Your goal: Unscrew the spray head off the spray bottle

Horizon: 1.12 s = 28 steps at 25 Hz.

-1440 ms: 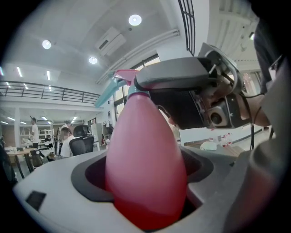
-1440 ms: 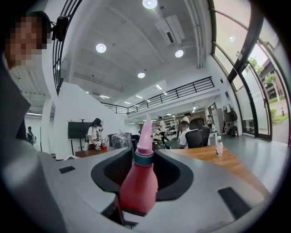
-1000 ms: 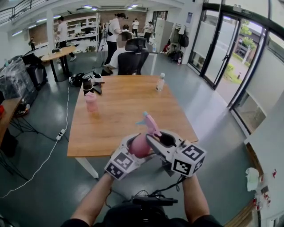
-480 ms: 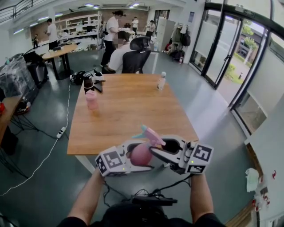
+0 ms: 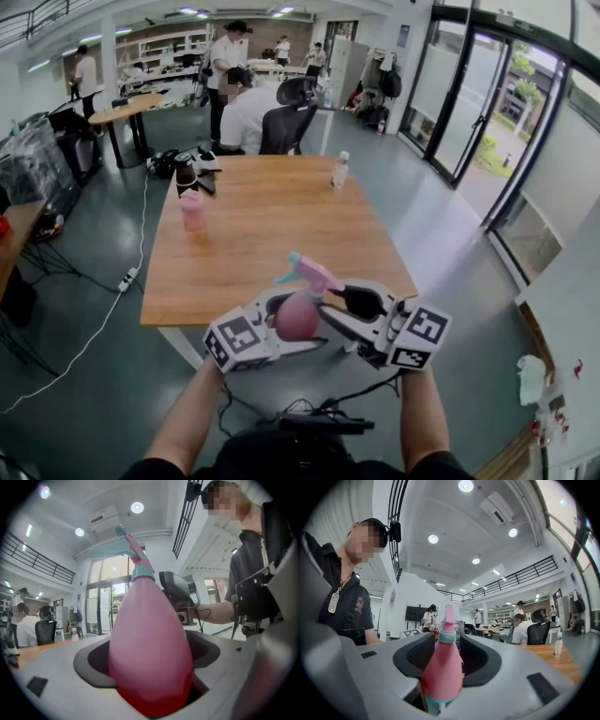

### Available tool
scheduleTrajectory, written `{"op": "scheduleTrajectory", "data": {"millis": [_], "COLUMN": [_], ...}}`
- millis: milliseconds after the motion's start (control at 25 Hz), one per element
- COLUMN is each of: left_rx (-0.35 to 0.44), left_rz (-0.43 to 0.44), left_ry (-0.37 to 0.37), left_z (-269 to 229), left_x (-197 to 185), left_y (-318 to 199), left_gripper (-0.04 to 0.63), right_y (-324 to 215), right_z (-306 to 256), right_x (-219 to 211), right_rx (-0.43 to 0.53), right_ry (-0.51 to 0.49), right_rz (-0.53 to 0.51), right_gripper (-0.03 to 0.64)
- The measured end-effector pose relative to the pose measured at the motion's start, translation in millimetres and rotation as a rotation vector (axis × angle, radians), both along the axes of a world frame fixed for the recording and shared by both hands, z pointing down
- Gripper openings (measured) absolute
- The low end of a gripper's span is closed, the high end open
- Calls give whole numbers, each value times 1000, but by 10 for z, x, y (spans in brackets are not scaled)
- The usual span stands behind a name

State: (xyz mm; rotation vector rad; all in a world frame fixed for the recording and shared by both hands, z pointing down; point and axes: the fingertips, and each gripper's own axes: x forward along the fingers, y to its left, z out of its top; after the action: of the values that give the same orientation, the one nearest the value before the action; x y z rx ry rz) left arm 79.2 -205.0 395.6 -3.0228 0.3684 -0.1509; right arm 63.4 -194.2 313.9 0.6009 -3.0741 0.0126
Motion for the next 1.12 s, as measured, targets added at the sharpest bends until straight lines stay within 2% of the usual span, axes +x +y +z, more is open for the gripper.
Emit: {"op": "scheduleTrajectory", "data": {"millis": [200, 400, 680, 840, 1120], "left_rx": [27, 33, 63, 63, 57], "left_rz": [-158, -281, -431, -456, -446], "left_ry": [-35, -52, -77, -86, -94], "left_z": [10, 61, 100, 113, 177], "left_x": [-22, -32, -79, -75, -59], "left_y": [-221, -406, -582, -584, -552], "left_gripper": [433, 433, 433, 433, 433], "right_y": [-79, -205, -337, -302, -423], "right_z": [-38, -23, -3, -8, 71], "right_x": [76, 45, 12, -43, -46], "right_rx": [-14, -15, -112, -130, -143], "right_ry": [-18, 28, 39, 52, 65], "right_rz": [117, 258, 420, 422, 476], "right_gripper": [170, 170, 169, 158, 147]}}
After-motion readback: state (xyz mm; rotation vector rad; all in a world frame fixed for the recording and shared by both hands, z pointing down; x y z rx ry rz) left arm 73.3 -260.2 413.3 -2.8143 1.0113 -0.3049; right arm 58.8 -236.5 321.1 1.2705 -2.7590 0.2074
